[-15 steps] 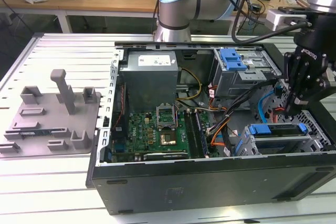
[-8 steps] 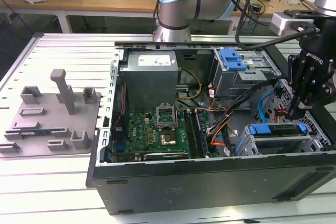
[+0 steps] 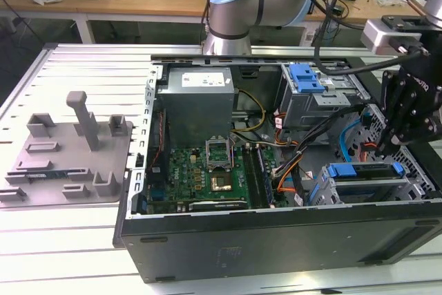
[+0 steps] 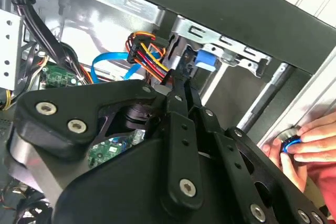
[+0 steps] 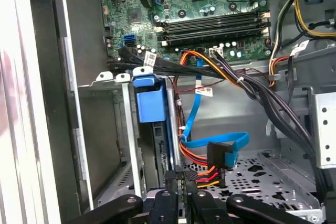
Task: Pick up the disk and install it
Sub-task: 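Insert the first disk wire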
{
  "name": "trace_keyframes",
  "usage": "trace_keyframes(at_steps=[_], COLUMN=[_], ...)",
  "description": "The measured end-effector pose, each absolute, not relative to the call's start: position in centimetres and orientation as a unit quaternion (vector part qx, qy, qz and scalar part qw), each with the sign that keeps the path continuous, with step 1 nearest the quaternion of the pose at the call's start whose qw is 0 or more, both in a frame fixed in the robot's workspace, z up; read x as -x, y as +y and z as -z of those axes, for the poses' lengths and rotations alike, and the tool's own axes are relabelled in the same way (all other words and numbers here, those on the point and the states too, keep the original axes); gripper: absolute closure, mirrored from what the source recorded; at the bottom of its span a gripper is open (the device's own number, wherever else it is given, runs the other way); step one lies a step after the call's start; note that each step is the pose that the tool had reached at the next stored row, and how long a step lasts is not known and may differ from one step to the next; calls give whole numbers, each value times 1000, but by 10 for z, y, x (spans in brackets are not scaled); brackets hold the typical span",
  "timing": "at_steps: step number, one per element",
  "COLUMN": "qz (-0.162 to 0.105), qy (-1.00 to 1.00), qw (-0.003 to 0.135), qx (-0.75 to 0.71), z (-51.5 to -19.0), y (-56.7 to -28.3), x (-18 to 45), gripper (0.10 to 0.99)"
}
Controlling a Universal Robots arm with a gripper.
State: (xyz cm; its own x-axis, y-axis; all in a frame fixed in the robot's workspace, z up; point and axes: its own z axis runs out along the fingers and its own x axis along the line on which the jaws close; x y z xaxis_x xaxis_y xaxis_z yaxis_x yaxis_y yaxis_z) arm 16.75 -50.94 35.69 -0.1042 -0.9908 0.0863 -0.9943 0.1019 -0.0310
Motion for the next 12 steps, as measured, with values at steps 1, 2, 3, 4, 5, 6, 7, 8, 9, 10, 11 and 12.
trace_keyframes(at_steps=[1,2,3,4,5,6,7,8,9,10,11,12], qz=[-38,-38,-38,-38,-38,-38,-38,-38,-38,-38,-38,-38], qy=[-742,-742,-742,-742,-742,-742,-743,-744,-745,-746,-746,-746], qw=[19,19,20,20,20,20,20,20,20,20,20,20], qx=[-669,-669,-669,-669,-669,-669,-668,-667,-666,-665,-665,-665], z=[-357,-357,-357,-357,-357,-357,-357,-357,-357,-357,-357,-357], y=[-512,-512,-512,-512,-512,-512,-512,-512,-512,-512,-512,-512], x=[-167,-167,-167,-167,-167,-167,-167,-167,-167,-167,-167,-167], gripper=[922,922,922,922,922,922,922,922,922,922,922,922])
